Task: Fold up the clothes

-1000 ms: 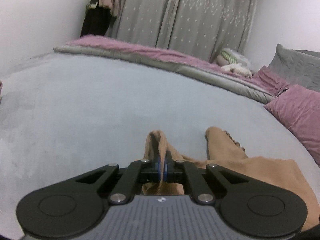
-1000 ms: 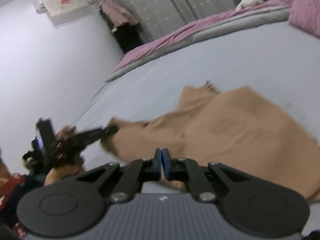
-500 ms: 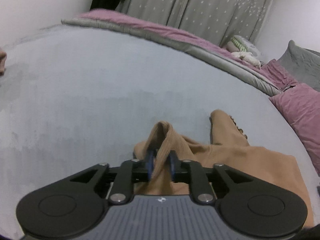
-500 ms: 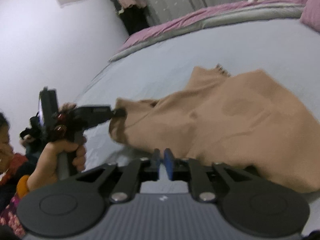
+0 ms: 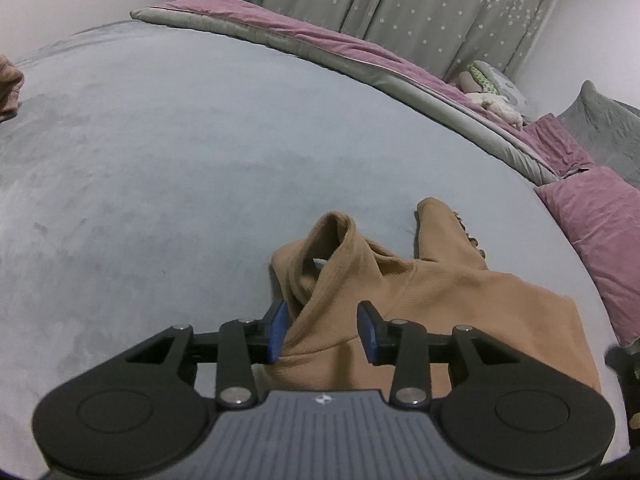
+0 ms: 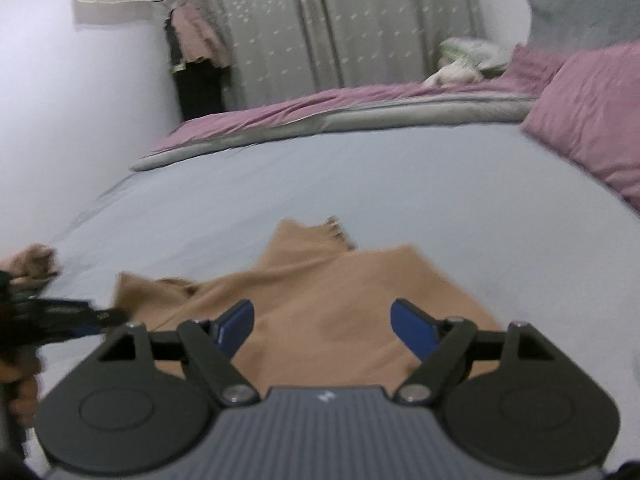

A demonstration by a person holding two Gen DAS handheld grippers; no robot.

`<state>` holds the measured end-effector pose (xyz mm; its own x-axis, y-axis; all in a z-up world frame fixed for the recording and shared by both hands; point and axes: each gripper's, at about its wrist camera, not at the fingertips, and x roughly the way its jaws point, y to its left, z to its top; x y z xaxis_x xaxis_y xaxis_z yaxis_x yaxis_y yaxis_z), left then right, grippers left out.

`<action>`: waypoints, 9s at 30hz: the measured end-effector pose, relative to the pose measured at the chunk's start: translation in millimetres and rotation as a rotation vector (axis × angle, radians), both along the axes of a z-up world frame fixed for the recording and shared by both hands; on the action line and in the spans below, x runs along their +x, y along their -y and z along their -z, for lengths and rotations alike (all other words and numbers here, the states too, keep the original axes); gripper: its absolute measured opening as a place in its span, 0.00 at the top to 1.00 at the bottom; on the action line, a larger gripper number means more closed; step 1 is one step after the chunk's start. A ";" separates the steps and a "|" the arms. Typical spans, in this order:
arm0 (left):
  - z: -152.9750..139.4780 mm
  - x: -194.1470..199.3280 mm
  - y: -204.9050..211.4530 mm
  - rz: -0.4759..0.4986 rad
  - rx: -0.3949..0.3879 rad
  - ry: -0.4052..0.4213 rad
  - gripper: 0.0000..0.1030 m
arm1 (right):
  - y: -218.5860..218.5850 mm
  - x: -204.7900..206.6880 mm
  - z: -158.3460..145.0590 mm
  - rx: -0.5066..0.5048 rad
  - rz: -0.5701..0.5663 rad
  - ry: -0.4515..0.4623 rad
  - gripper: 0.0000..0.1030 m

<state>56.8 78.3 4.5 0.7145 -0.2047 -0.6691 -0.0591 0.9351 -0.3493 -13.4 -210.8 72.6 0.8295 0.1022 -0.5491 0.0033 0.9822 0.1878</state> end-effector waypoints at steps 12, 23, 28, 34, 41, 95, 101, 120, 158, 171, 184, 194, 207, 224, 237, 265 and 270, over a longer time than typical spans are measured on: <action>0.2 -9.9 5.7 0.060 0.015 -0.031 0.54 | 15.4 39.3 30.7 -0.013 0.105 -0.033 0.20; 10.9 -7.3 30.8 0.139 0.122 -0.089 0.35 | 21.8 60.6 55.5 -0.036 0.158 -0.071 0.29; 12.2 -5.7 33.0 0.143 0.149 -0.083 0.36 | 20.8 61.0 58.7 -0.033 0.144 -0.083 0.63; 17.5 1.1 28.3 0.111 0.143 -0.081 0.51 | 18.1 59.3 60.7 0.007 0.111 -0.112 0.96; 19.2 8.7 23.7 0.081 0.138 -0.060 0.97 | 8.5 48.4 47.3 0.059 0.036 -0.098 0.96; 26.5 25.9 28.4 0.028 0.105 -0.036 0.95 | 27.5 46.4 55.0 0.098 0.029 -0.068 0.94; 18.5 27.3 23.2 0.004 0.079 0.008 0.96 | 26.1 31.8 39.4 0.180 -0.039 -0.059 0.94; 10.7 31.7 16.1 0.007 0.015 0.005 0.69 | -5.8 -2.4 31.3 0.331 -0.280 -0.145 0.94; -2.9 7.0 51.1 0.161 -0.014 -0.009 0.55 | -37.0 -3.4 18.9 0.170 -0.263 -0.126 0.36; 5.9 9.9 16.5 0.064 -0.096 -0.073 0.55 | 8.2 8.2 11.7 0.113 -0.047 -0.062 0.26; 10.1 12.6 2.9 0.029 -0.162 -0.106 0.55 | -5.9 28.7 40.1 0.151 -0.092 -0.135 0.85; 7.7 12.2 -9.2 -0.001 -0.178 -0.098 0.55 | -21.9 1.5 14.2 0.224 -0.288 -0.112 0.89; 9.3 13.0 -7.9 0.045 -0.252 -0.110 0.55 | -92.4 -30.1 14.3 0.181 -0.629 -0.168 0.90; 9.6 11.9 -22.3 -0.024 -0.295 -0.113 0.55 | -120.0 -55.6 41.2 0.107 -0.886 -0.297 0.90; 17.8 11.0 -20.1 -0.036 -0.242 -0.174 0.55 | -130.3 -55.9 54.3 0.068 -0.950 -0.377 0.78; 29.7 21.1 -27.5 -0.093 -0.240 -0.161 0.55 | -115.0 33.0 31.7 0.043 -0.481 -0.199 0.44; 31.1 23.8 -24.1 -0.075 -0.256 -0.154 0.55 | -131.8 44.6 38.3 0.001 -0.448 -0.210 0.44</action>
